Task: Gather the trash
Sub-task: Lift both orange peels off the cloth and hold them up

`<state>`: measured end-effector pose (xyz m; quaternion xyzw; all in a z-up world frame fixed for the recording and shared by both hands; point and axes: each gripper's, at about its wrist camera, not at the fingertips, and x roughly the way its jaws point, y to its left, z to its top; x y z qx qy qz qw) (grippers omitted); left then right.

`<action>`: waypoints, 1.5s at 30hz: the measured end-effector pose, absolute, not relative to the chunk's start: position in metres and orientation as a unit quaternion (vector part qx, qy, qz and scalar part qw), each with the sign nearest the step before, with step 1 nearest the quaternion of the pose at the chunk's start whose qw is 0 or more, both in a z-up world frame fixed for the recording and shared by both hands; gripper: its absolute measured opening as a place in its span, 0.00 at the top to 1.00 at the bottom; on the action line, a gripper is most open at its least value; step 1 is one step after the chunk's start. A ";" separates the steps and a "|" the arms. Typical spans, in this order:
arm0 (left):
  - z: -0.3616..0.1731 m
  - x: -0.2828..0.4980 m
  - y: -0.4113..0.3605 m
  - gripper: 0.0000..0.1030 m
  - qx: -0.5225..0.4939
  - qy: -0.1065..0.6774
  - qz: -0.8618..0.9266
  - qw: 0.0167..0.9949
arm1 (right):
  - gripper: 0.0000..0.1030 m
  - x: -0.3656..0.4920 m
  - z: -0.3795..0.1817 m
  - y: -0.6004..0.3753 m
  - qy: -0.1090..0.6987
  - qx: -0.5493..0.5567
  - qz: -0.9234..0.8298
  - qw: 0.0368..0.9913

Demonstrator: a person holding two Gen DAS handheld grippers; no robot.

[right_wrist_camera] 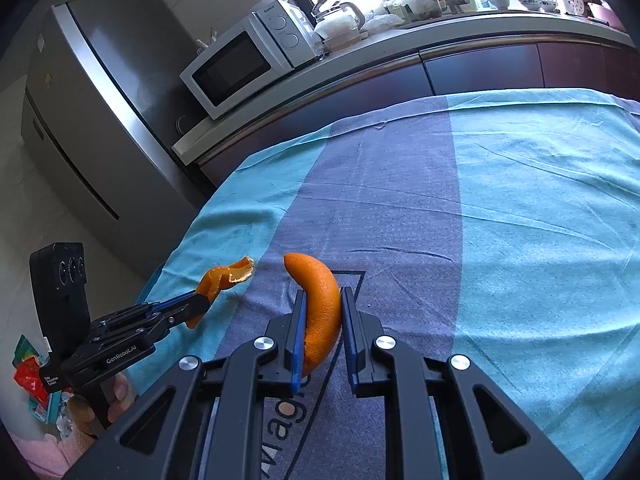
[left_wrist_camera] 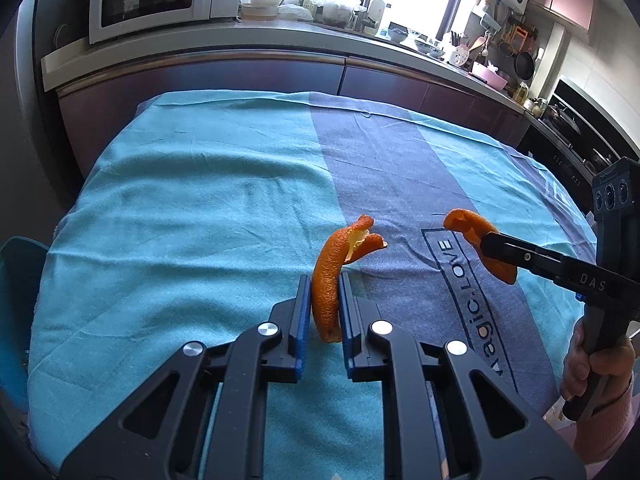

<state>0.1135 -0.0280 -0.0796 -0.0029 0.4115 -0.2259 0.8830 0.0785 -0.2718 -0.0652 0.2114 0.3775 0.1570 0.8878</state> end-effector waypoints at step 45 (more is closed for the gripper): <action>-0.047 0.086 0.016 0.86 -0.014 0.369 -0.196 0.908 | 0.85 0.081 -0.050 -0.235 0.357 0.204 0.209 0.887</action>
